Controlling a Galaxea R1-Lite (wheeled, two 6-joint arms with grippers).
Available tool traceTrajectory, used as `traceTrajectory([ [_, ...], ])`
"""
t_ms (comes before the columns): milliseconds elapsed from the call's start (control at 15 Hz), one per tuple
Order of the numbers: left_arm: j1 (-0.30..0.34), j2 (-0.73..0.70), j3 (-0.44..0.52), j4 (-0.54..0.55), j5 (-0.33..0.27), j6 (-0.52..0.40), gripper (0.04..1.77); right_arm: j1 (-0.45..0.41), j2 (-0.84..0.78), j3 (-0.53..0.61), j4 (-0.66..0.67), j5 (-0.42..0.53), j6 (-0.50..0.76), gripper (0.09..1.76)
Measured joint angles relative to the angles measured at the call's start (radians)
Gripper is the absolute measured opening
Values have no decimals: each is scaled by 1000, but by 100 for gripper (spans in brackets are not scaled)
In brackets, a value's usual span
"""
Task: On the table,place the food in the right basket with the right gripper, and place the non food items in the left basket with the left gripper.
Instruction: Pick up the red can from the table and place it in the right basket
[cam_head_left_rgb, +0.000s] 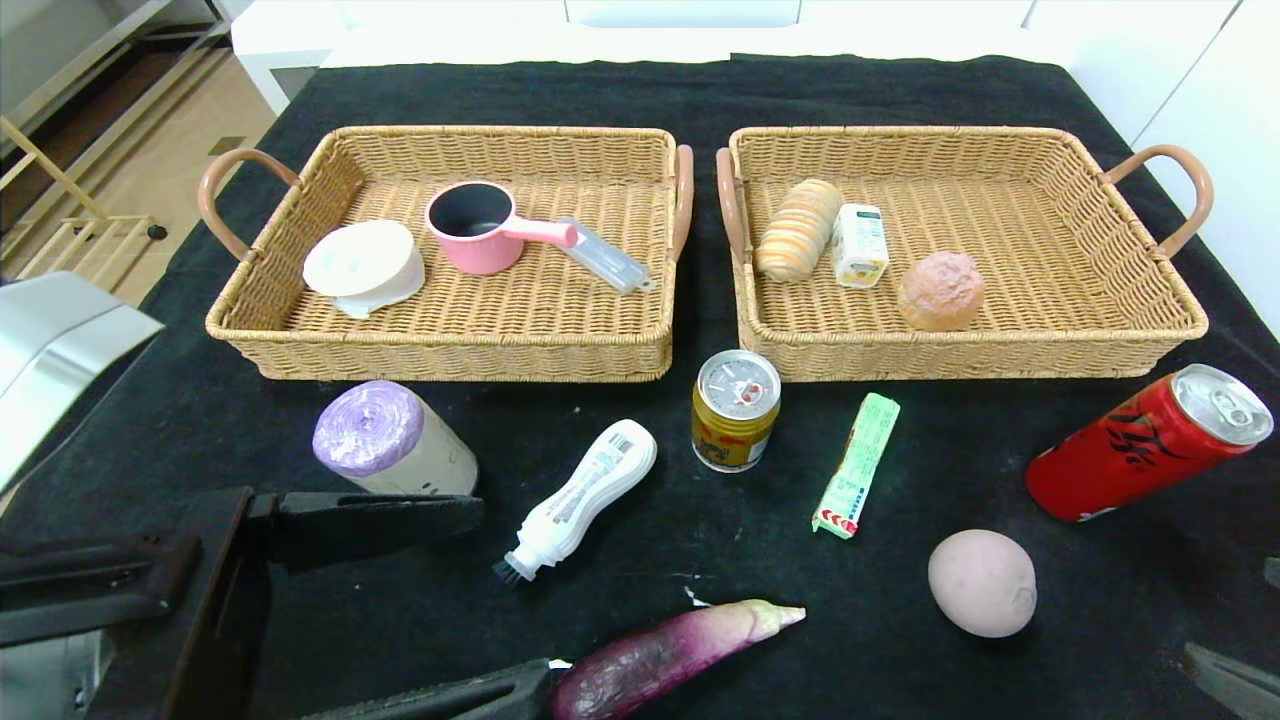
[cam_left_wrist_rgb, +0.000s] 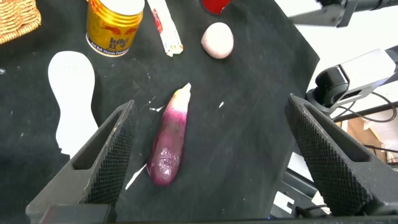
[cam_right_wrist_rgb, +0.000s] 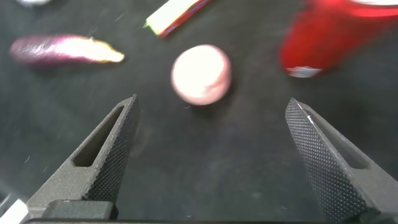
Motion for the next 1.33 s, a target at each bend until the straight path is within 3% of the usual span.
traceTrajectory([
  [400,0,-8,0,1,9,1,172,-43,24,2,-102,-189,58,171],
  [1067,3,-27,-5,-1,13,6,172,-46,233,151,-569,-326,89,171],
  [1333,4,-34,-5,-1,13,6,172,-84,310,179,-714,-344,97,171],
])
